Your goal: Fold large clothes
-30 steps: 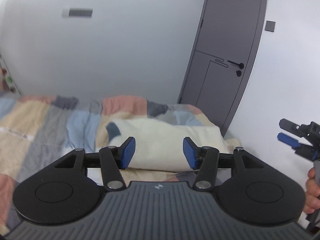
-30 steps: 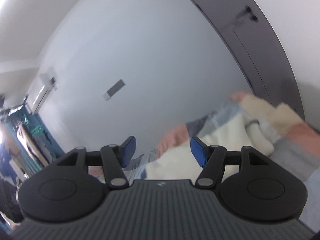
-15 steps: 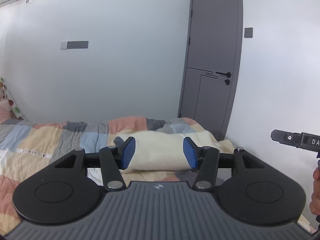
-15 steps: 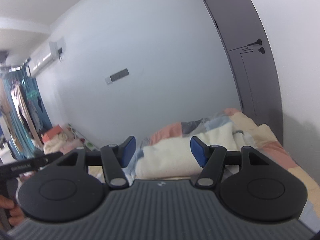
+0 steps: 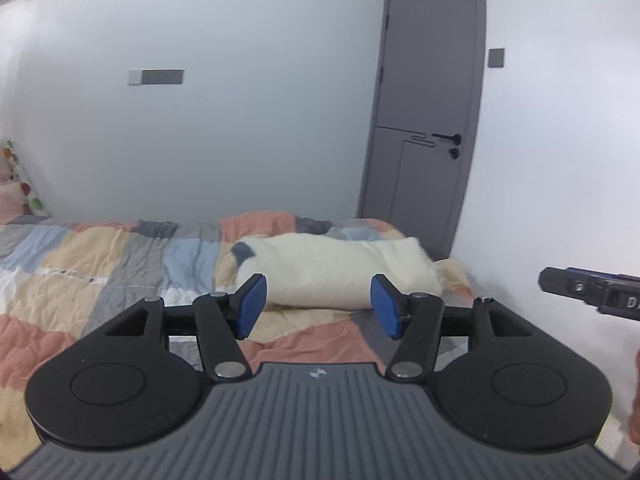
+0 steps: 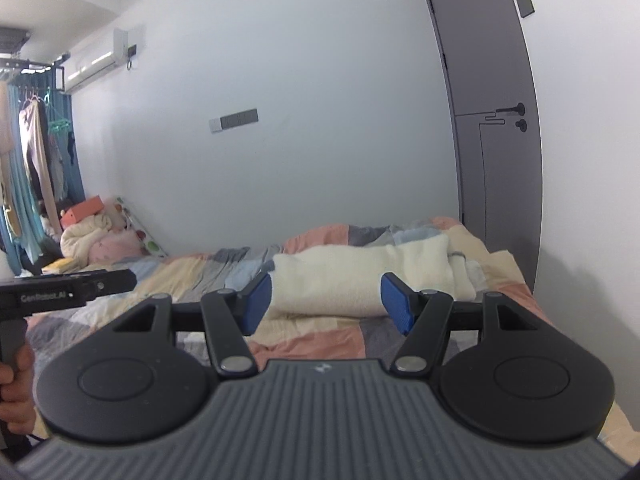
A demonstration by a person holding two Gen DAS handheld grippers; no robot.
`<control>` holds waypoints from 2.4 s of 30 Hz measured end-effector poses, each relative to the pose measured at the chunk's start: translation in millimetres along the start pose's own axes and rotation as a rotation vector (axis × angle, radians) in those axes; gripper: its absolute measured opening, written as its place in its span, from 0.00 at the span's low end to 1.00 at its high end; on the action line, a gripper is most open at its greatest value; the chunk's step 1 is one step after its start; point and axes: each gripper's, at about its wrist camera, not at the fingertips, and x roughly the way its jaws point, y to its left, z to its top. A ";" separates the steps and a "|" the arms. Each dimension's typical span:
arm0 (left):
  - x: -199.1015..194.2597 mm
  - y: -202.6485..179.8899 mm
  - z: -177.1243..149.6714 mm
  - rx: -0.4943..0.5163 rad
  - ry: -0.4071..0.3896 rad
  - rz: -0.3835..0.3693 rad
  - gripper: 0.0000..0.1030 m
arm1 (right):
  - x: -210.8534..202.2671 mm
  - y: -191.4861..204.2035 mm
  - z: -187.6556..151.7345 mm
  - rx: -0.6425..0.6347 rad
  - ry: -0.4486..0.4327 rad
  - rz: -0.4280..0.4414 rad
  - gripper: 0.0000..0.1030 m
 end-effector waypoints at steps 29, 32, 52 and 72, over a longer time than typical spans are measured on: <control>31.4 8.1 -36.0 0.019 0.056 0.043 0.67 | 25.9 7.7 -41.5 0.003 0.065 -0.059 0.62; 34.3 7.9 -35.4 0.025 0.061 0.046 0.67 | 26.1 7.4 -42.8 0.000 0.070 -0.064 0.62; 32.3 4.0 -34.1 0.027 0.050 0.070 0.76 | 25.7 4.6 -45.0 0.000 0.080 -0.069 0.62; 34.7 7.5 -29.3 0.024 0.084 0.131 1.00 | 24.6 4.5 -35.0 -0.010 0.047 -0.065 0.87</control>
